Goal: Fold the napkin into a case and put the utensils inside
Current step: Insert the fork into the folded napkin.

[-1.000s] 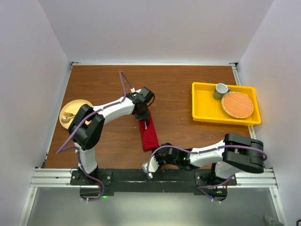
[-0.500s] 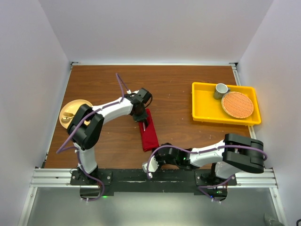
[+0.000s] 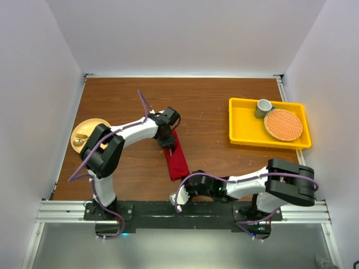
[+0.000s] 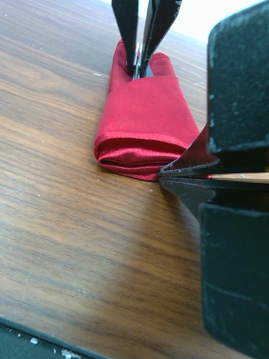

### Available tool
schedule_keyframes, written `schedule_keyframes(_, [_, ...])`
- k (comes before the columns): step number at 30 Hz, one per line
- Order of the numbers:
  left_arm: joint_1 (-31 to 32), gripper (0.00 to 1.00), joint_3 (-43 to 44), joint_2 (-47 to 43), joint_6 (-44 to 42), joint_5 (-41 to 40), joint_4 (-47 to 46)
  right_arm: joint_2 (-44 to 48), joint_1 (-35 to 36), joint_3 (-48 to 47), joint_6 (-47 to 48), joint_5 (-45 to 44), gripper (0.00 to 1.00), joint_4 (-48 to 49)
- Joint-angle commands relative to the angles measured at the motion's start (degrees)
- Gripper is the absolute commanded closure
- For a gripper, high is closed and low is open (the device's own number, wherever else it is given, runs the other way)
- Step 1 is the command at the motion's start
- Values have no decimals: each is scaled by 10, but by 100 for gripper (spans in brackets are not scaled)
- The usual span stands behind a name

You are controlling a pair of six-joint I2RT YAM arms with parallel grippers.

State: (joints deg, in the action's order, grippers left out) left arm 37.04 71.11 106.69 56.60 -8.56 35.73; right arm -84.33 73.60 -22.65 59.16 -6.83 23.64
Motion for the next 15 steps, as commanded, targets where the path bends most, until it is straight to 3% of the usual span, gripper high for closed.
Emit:
schedule_keyframes(1, [-6,70,2,-6,1,-3,6,-4,1,-10,-11,-13,100,-8])
schedule_keyframes(6, [-12,60,16,-10,-8,-3,8,-7,1,-12,-11,-13,100,-6])
schedule_keyframes(15, [-30,7,46,-23,-27,-21,22,4,1,-7,-1,1,100,-6])
